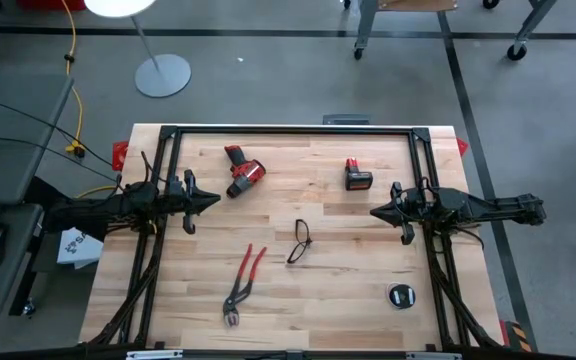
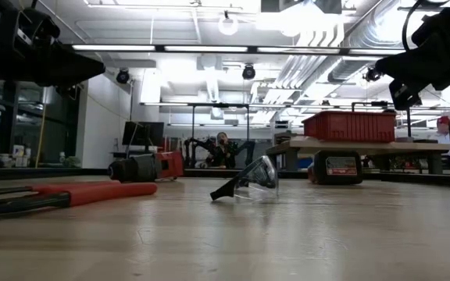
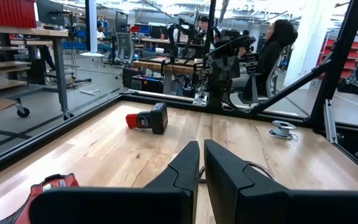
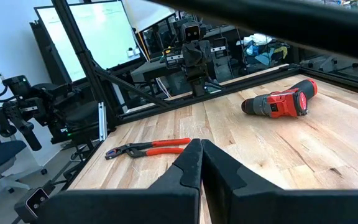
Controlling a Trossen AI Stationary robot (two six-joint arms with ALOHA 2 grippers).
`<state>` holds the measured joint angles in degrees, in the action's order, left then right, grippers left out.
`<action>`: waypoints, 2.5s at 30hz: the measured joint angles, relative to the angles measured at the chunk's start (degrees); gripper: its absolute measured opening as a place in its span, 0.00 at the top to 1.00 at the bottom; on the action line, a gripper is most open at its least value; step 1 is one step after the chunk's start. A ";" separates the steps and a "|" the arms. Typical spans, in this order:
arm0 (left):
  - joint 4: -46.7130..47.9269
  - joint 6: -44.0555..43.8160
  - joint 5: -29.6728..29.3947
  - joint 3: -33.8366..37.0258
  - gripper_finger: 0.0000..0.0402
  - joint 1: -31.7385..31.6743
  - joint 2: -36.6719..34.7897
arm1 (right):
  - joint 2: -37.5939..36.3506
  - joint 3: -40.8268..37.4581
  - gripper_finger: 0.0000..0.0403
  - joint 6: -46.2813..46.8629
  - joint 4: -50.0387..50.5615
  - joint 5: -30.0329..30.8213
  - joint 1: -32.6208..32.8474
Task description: Coil cords
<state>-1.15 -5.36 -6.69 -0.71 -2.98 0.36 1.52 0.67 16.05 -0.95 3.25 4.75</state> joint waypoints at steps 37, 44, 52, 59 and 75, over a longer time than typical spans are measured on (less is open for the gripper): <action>0.00 -0.01 0.10 -0.01 0.95 0.02 0.00 | 41.18 31.79 1.00 42.45 22.29 -16.80 6.21; -0.03 0.01 0.10 0.00 0.95 0.02 0.00 | 56.23 40.58 1.00 55.96 45.83 -39.25 13.66; -0.14 -12.79 0.30 0.05 0.95 0.04 0.00 | 60.38 42.88 1.00 78.18 46.07 -35.82 29.52; -0.15 -19.17 -0.50 0.05 0.95 0.00 0.22 | 63.68 37.23 1.00 95.52 44.37 -34.08 39.97; -2.77 -44.04 -2.86 -0.69 0.95 1.70 4.79 | 72.85 28.41 1.00 102.06 23.09 -16.74 40.38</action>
<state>-3.92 -49.39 -9.55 -1.41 -1.29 5.15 74.37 29.08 118.11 22.14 -13.49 45.14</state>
